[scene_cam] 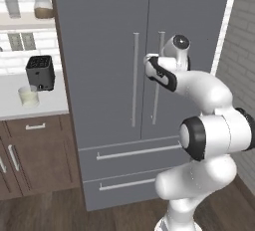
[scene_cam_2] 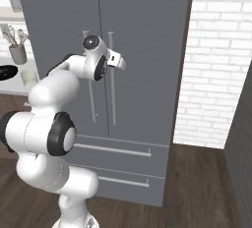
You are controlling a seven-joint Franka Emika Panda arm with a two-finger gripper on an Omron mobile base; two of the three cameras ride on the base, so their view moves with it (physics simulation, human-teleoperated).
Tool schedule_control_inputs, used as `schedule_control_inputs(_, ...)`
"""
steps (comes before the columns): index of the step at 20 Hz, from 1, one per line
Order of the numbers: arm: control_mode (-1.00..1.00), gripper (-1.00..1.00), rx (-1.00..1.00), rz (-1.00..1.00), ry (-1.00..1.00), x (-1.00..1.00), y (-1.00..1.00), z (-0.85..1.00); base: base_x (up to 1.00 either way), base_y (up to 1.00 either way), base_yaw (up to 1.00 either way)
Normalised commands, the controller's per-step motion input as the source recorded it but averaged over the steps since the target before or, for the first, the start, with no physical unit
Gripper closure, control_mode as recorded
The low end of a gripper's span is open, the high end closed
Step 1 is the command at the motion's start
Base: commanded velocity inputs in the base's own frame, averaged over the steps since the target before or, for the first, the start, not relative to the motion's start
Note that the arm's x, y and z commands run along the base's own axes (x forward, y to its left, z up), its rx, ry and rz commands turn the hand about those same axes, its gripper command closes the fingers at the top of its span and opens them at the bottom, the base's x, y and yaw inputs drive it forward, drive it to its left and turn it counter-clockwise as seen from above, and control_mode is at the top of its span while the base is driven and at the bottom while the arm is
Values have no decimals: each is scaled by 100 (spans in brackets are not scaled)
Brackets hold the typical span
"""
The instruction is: Grab a lemon wedge from the fridge and one ice cube from the ice bowl, and put them in the glass of lemonade.
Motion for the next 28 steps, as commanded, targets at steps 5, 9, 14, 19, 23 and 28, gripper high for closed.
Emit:
schedule_control_inputs(5,-100,-100,0,3,0,47,-12,-12,0,0,0)
schedule_control_inputs(9,-100,-100,0,2,0,31,-2,-6,0,0,0)
schedule_control_inputs(14,-100,100,0,1,0,14,0,0,0,0,0)
schedule_control_inputs(19,-100,100,0,0,2,0,0,2,0,0,0)
schedule_control_inputs(23,-100,100,-3,0,1,-2,-9,0,0,0,0)
schedule_control_inputs(28,-100,100,0,-5,-1,-67,-76,13,0,0,0)
